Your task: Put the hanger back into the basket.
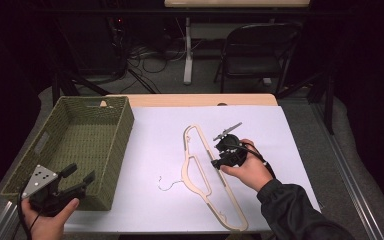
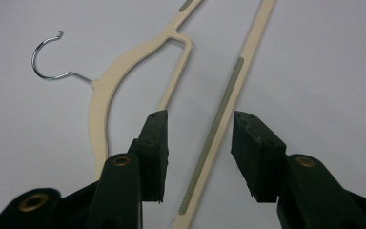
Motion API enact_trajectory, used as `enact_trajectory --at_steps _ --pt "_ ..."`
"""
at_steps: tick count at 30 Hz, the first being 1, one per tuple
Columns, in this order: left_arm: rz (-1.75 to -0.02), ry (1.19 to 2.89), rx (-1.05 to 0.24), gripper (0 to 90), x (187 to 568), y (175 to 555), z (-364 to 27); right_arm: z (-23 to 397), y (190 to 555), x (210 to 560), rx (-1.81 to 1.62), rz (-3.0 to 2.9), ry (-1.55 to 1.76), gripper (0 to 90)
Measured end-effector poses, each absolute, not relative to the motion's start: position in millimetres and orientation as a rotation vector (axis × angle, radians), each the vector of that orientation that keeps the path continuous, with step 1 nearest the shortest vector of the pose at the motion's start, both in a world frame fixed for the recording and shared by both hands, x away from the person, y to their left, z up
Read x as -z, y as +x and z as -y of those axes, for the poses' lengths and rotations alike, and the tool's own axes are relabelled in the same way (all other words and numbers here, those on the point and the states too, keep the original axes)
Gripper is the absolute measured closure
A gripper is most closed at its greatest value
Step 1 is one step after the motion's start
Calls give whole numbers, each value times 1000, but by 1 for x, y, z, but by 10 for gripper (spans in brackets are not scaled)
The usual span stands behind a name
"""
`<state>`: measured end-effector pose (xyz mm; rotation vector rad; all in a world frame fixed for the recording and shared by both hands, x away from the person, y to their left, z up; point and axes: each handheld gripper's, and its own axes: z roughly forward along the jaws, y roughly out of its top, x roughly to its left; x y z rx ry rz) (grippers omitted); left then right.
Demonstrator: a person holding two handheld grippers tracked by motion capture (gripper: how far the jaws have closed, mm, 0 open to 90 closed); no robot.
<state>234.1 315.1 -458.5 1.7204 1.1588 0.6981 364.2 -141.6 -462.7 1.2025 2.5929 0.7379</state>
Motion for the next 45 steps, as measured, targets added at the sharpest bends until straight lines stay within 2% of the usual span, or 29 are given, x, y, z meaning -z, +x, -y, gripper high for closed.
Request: enact_trajectory --at_steps 8,26,45 --pt "-1155 1725 -695 322 459 235 -314 128 373 466 -603 -2672 1239 577" --pt "-1163 1730 -695 322 460 235 -315 79 393 501 -384 -2792 1253 606" --pt "-1165 1732 -692 322 461 236 -316 68 403 523 -303 -2834 1284 617"
